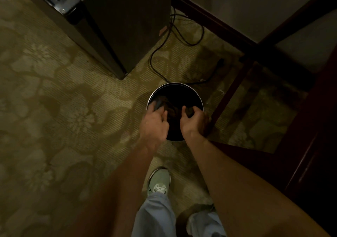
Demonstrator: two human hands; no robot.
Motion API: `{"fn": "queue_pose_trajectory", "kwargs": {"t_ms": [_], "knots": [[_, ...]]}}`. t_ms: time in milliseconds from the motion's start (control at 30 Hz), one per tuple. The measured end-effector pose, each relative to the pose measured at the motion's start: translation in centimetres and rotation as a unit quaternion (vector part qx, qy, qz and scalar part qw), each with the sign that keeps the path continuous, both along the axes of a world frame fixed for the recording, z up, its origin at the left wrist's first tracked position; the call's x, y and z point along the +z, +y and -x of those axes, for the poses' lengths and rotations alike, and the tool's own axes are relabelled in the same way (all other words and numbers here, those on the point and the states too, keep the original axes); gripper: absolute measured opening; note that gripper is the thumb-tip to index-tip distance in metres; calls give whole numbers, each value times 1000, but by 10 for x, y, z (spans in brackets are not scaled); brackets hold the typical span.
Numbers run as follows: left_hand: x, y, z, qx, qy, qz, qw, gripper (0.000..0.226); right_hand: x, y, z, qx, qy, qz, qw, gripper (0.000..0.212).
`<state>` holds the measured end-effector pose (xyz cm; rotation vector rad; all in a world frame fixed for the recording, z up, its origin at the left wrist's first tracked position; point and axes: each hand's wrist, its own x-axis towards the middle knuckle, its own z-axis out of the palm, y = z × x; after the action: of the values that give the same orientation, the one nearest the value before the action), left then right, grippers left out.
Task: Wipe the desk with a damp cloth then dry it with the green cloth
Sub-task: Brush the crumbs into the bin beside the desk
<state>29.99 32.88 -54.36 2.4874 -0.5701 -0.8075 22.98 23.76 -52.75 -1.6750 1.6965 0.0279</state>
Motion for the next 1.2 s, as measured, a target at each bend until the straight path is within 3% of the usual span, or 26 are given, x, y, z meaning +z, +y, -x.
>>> {"fn": "queue_pose_trajectory", "kwargs": {"t_ms": [67, 167, 267, 400, 500, 600, 700, 767, 867, 933, 1000, 1067, 1133, 1200], "knots": [[3, 2, 2, -19, -60, 29, 998, 29, 0, 2, 2, 5, 16, 62, 998, 32], [12, -1, 3, 21, -28, 40, 999, 22, 3, 3, 1, 9, 23, 131, 991, 33], [20, -7, 5, 35, -11, 9, 999, 24, 2, 5, -2, 29, -34, 155, 987, 32], [23, -7, 7, 22, -61, -20, 998, 26, 5, 7, -3, 65, -72, 148, 984, 28], [18, -8, 2, -24, -51, -80, 995, 30, 9, 4, -3, 85, -39, 95, 991, 34], [11, -7, -7, 18, -7, -33, 999, 32, 11, 2, -5, 87, -34, 38, 995, 42], [5, -3, -15, 46, 90, -9, 995, 35, 9, -3, -6, -36, -129, -144, 980, 67], [2, -1, -20, 76, 140, -4, 987, 43, 7, -7, -6, -91, -129, -203, 966, 72], [5, -1, -21, 64, 98, 41, 992, 36, 7, -11, -4, -88, -107, -122, 983, 39], [9, -1, -17, -51, -11, 41, 998, 25, 13, -7, -6, -14, -85, -44, 995, 35], [13, -2, -12, -83, -97, 64, 990, 17, 18, -2, -7, 31, -83, 23, 996, 34], [18, -6, -5, -93, -105, 36, 989, 18, 23, 1, -7, 64, -81, 70, 992, 37], [15, -9, 2, -141, -95, -13, 985, 23, 23, 1, -6, 139, -36, 57, 988, 40], [17, -9, 2, -109, -97, -16, 989, 25, 22, 1, -2, 169, -29, 47, 984, 37]]}}
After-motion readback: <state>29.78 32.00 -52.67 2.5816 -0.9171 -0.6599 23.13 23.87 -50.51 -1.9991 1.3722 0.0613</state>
